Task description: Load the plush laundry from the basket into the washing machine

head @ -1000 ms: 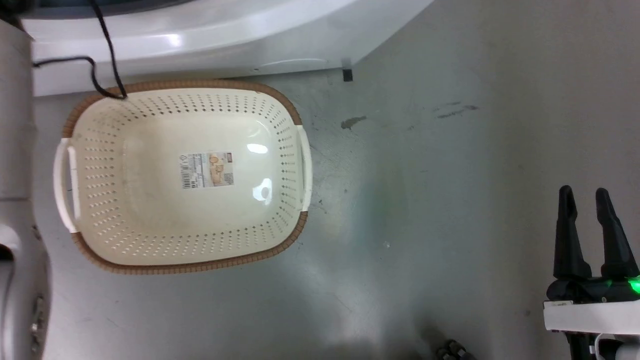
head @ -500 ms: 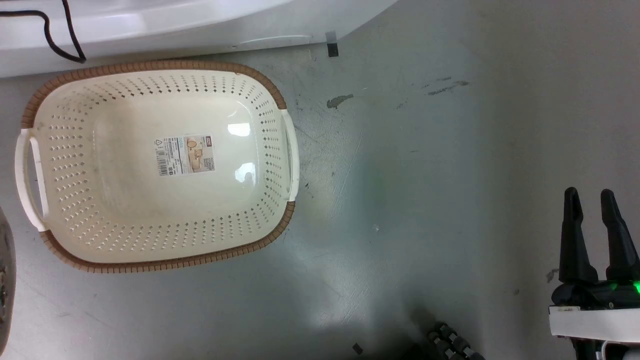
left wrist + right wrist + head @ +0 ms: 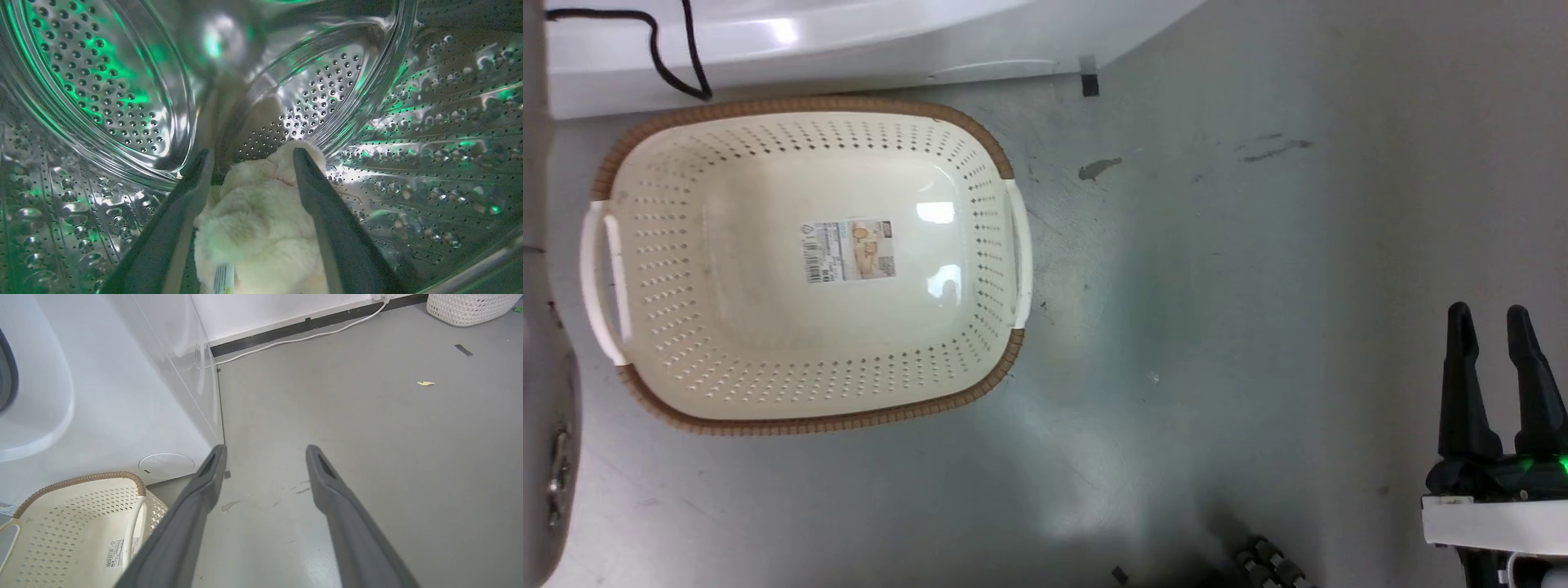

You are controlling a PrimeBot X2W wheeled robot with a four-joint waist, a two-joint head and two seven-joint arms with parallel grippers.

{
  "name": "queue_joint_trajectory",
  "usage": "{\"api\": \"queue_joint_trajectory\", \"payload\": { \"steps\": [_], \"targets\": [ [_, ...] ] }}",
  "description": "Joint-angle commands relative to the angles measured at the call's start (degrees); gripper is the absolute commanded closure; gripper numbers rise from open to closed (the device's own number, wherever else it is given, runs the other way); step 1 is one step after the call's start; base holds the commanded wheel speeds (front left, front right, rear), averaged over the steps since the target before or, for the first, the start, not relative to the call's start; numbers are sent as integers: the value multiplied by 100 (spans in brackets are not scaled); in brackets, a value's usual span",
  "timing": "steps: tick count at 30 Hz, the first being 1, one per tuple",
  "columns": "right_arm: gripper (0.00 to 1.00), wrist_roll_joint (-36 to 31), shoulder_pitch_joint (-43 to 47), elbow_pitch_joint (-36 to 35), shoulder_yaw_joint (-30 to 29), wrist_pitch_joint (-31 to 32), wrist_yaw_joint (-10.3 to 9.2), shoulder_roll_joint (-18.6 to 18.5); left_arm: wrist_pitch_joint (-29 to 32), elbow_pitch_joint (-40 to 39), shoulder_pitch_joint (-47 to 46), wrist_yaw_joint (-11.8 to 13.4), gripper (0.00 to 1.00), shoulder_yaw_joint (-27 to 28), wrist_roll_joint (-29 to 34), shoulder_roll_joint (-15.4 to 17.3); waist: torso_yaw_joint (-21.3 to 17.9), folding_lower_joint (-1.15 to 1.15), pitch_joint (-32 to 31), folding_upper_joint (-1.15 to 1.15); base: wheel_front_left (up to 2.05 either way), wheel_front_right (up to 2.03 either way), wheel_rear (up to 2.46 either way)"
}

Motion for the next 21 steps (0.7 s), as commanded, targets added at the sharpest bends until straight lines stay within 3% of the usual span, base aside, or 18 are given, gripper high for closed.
{"api": "queue_joint_trajectory", "payload": {
  "steps": [1,12,14,21],
  "targets": [
    [0,-38,-122,21,-17,-25,-4,-3,-73,23,17,-57,0,-58,-6,-42,64,0,-78,0,0,0,0],
    [0,-296,-313,150,-204,-25,-4,-3,-301,189,803,-91,0,-157,-200,-515,498,0,-724,0,0,0,0],
    [0,-448,-393,277,-246,-25,-4,-3,-362,178,1385,-77,0,-160,-260,-696,728,0,-1152,0,0,0,0],
    [0,-687,-355,427,-207,-25,-4,-3,-372,-18,2234,-54,0,-34,-377,-896,955,0,-1757,0,0,0,0]
  ]
}}
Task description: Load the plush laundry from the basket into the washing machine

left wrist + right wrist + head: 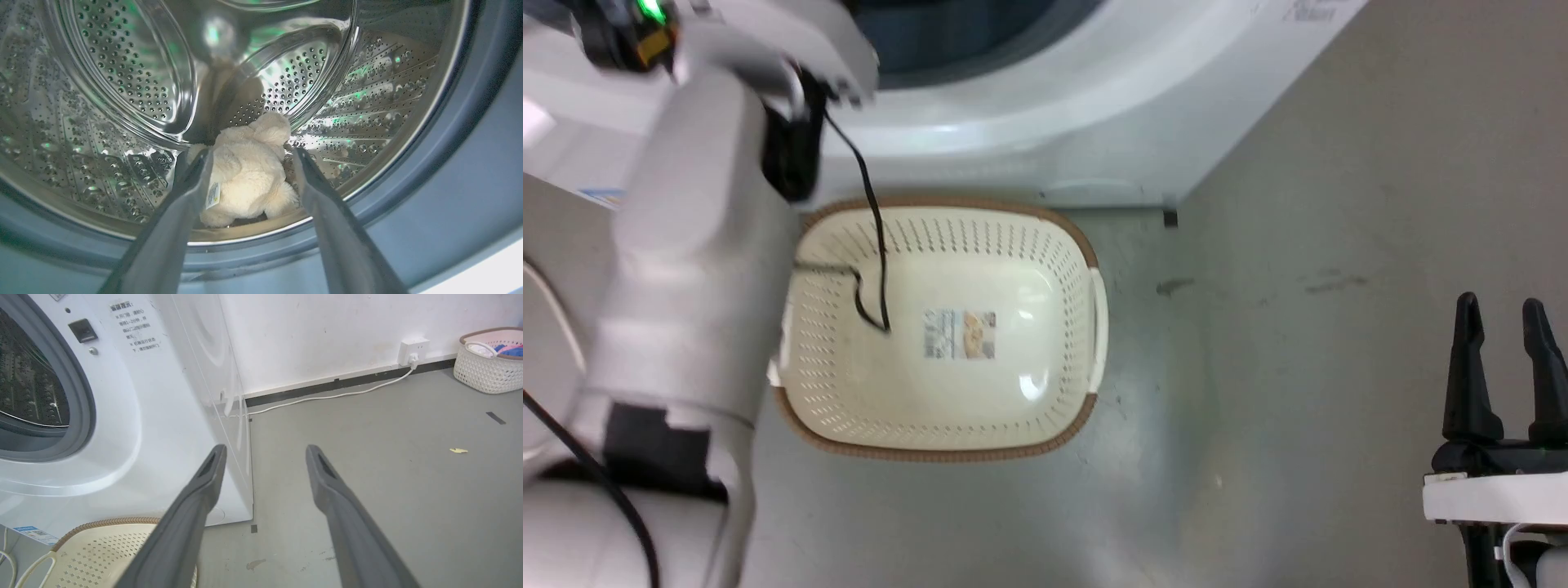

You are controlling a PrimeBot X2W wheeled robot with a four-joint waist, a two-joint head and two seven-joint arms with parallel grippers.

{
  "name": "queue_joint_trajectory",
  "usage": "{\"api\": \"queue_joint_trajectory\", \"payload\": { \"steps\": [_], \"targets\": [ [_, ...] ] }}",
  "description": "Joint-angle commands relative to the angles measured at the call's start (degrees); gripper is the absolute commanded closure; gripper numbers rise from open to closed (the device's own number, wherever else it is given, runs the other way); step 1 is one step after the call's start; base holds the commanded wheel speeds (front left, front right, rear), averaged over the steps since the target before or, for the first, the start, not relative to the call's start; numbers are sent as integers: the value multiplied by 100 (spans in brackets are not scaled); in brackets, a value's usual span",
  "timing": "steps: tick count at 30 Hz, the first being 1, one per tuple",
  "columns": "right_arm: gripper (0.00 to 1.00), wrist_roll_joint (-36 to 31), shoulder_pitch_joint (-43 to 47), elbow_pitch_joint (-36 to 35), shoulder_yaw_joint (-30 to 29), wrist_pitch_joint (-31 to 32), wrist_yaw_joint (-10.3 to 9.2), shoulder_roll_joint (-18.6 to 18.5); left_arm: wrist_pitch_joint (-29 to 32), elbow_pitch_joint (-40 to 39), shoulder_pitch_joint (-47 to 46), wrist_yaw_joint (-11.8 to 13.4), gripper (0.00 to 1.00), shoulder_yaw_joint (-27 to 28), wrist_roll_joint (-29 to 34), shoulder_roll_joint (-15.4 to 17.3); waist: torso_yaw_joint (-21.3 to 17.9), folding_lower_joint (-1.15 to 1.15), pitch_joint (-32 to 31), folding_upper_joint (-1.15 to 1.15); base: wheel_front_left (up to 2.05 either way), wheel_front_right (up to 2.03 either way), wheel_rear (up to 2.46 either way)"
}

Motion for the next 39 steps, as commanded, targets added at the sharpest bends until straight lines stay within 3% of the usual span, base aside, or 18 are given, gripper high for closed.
{"api": "queue_joint_trajectory", "payload": {
  "steps": [1,26,39],
  "targets": [
    [0,-62,-7,48,6,-25,-4,-3,-30,-98,326,10,0,67,-39,-59,185,1,-371,0,0,0,0],
    [0,-600,789,527,359,-25,-4,-3,-31,-1619,3578,321,0,495,88,-387,512,1,-2548,0,0,0,0],
    [0,-710,1048,655,559,-25,-4,-3,-31,-2257,4794,378,0,504,103,-341,624,1,-3072,0,0,0,0]
  ]
}}
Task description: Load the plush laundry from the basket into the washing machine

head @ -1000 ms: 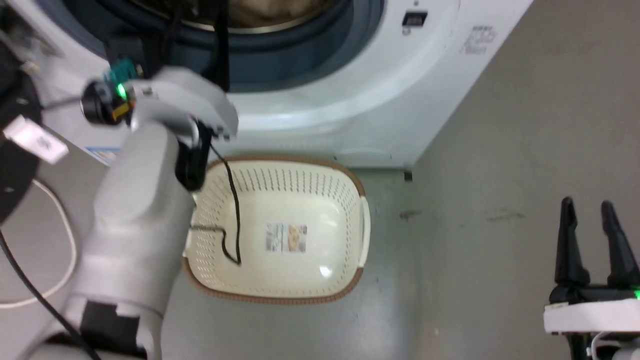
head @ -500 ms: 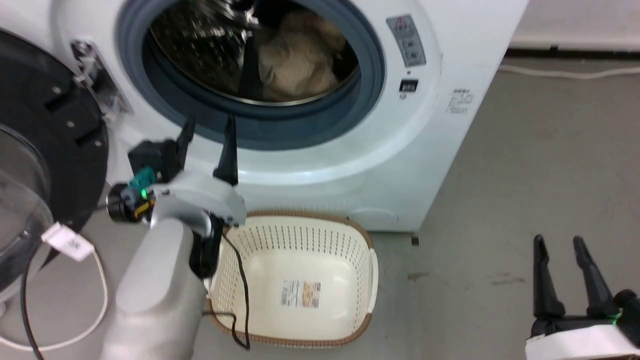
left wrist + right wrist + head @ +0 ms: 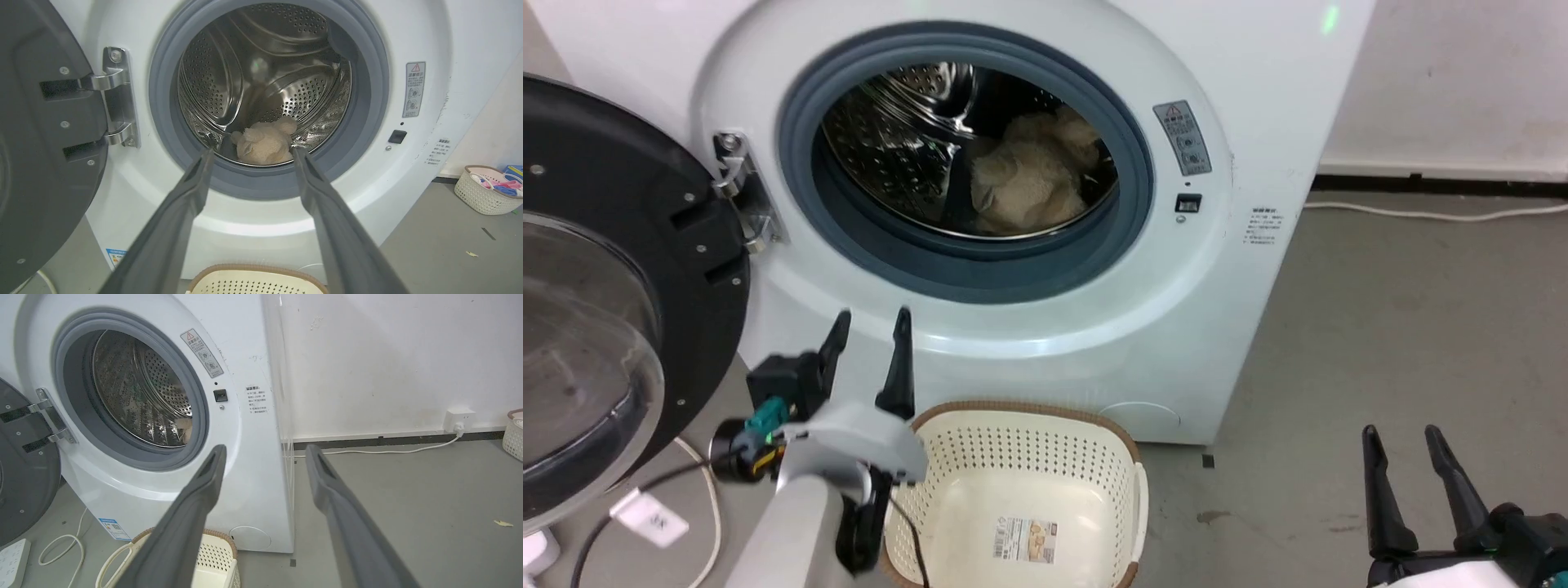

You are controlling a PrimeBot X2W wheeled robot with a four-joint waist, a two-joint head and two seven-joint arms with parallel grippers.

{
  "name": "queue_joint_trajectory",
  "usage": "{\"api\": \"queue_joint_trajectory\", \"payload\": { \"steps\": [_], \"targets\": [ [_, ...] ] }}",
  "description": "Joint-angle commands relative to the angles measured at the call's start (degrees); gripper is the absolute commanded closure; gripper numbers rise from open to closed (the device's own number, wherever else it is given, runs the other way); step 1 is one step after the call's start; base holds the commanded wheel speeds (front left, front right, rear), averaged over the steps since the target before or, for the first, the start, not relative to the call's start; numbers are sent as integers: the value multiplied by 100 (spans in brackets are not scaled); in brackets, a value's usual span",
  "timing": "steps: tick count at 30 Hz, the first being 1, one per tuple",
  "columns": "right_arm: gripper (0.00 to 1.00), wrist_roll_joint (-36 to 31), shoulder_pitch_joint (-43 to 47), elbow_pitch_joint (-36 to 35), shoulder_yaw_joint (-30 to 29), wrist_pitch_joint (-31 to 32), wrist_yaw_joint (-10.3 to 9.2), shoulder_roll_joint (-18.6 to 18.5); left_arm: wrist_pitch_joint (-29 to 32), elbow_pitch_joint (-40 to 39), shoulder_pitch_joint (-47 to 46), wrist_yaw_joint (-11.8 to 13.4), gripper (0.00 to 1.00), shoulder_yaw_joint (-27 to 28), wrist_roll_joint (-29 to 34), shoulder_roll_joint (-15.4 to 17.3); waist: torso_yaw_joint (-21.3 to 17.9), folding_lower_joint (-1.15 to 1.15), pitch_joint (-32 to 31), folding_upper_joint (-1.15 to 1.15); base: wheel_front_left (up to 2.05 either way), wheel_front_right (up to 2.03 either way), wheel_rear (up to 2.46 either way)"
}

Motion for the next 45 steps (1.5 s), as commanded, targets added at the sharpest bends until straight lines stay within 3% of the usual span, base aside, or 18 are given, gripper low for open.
{"api": "queue_joint_trajectory", "payload": {
  "steps": [1,22,40,41,45],
  "targets": [
    [0,-47,90,21,22,-25,-4,-1,-25,-54,183,37,0,5,26,39,33,0,-51,0,0,0,0],
    [0,-90,213,94,209,-25,-4,-1,270,-1098,1659,470,0,77,-145,187,54,0,-60,0,0,0,0],
    [0,-49,178,153,187,-25,-4,-1,312,-1443,1734,587,0,-38,-87,272,65,0,-48,0,0,0,0],
    [100,-41,127,141,192,1,0,0,353,-1413,1718,562,100,-32,-99,257,65,0,-48,0,0,0,0],
    [100,-43,117,139,194,7,0,0,362,-1413,1719,562,100,-27,-93,252,65,0,-49,0,0,0,0]
  ]
}}
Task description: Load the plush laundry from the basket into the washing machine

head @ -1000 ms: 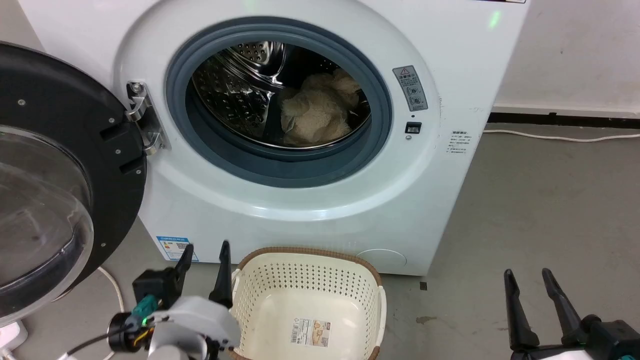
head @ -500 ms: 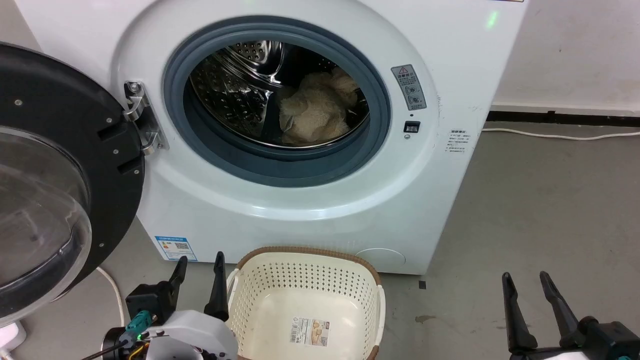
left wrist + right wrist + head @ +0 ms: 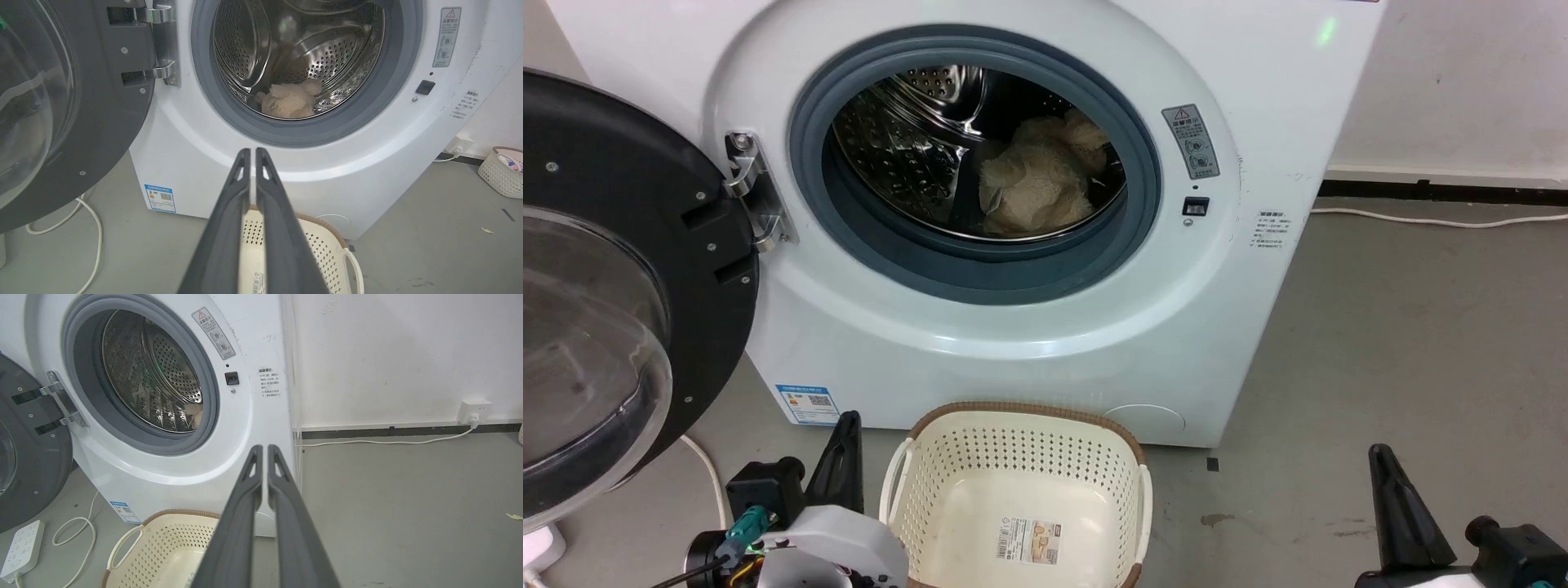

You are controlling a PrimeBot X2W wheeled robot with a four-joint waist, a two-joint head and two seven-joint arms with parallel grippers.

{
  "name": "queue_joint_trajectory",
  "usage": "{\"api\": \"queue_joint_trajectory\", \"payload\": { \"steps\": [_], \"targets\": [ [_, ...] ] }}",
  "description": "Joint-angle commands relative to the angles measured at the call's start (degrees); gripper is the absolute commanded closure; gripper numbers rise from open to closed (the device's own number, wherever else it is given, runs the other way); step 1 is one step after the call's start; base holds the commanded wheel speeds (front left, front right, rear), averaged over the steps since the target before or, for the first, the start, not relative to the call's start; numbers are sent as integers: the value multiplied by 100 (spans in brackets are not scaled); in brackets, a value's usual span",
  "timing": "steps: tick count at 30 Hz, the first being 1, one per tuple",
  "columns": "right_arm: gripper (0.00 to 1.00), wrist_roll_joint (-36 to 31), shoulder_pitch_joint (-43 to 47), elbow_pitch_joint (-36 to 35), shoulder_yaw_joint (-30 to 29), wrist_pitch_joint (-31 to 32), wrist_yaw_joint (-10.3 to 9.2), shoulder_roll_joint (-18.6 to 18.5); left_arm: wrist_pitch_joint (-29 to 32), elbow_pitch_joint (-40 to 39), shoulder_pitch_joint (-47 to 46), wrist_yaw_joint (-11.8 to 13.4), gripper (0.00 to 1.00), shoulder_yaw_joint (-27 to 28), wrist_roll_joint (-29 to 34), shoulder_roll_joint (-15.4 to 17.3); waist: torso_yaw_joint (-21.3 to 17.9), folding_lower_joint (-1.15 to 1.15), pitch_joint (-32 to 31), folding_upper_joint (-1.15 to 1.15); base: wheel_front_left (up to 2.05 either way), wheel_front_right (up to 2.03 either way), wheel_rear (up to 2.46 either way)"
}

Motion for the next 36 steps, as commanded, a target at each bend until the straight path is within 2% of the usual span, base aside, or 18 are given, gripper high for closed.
{"api": "queue_joint_trajectory", "payload": {
  "steps": [1,36],
  "targets": [
    [100,-12,-6,-5,1,17,0,0,12,-17,6,-6,100,12,24,-7,0,0,0,0,0,0,0],
    [100,-312,-160,-132,60,416,-1,0,314,-422,163,-142,100,293,596,-183,1,0,-12,0,0,0,0]
  ]
}}
